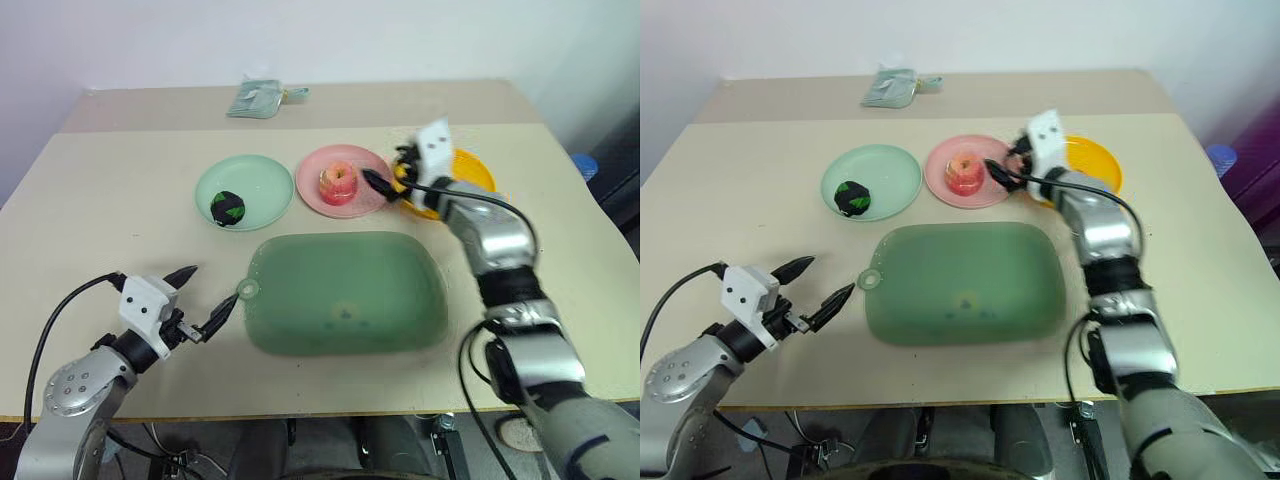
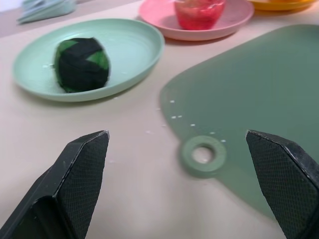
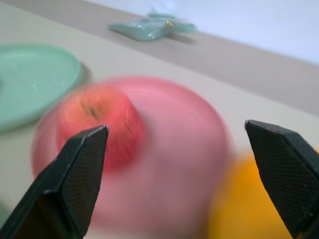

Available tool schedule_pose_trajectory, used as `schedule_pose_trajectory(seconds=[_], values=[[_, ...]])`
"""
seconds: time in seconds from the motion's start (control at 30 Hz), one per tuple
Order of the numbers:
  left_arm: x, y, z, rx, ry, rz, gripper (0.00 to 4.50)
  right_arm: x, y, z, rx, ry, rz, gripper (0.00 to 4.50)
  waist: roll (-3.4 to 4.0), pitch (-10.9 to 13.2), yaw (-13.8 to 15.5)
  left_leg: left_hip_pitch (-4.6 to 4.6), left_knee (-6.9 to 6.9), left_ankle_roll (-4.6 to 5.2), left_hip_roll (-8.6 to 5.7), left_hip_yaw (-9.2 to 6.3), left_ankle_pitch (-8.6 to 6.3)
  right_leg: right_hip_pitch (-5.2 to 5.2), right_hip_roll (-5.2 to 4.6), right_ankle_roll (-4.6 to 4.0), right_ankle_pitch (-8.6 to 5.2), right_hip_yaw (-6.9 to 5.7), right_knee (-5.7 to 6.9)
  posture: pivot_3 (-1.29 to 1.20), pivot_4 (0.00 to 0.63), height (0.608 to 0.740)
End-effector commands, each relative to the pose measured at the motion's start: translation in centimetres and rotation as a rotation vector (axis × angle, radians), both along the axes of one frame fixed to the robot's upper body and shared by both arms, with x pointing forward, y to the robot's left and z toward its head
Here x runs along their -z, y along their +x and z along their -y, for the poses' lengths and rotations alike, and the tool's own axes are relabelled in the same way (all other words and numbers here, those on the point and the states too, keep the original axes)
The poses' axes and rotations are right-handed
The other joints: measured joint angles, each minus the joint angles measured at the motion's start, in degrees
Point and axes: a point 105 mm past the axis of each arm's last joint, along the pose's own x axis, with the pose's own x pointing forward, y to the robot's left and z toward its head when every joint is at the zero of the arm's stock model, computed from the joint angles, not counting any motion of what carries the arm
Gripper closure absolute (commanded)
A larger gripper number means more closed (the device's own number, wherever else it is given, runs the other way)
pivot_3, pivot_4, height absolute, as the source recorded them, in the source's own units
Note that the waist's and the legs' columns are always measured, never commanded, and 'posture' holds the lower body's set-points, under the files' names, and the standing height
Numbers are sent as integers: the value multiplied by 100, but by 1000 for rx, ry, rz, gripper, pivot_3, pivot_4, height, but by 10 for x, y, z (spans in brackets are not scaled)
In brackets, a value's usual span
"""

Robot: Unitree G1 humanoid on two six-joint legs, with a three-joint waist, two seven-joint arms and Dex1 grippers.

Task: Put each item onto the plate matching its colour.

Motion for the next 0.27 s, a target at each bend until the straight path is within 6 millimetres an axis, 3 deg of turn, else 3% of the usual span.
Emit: schedule_pose_trajectory(seconds=[0.03, 0.17, 0.27], values=[[-11, 6, -33, -143, 24, 47, 0, -8, -30, 54, 47, 5, 21, 42, 2, 1, -9, 5, 0, 0, -1, 2, 0, 3, 2, 0, 0, 1, 0, 0, 150, 740], [-9, 7, -87, -378, 13, 50, 0, 23, -56, 131, 282, -40, -112, 42, 6, 0, -95, 28, -1, 1, 5, 15, -1, 12, 21, -1, -1, 14, 7, 0, 150, 740], [-4, -1, -104, -441, 23, 42, 0, 43, -70, 153, 324, -63, -183, 42, 6, -1, -151, 31, -2, 1, 8, 17, -1, 13, 25, -3, -1, 16, 9, 0, 150, 740]])
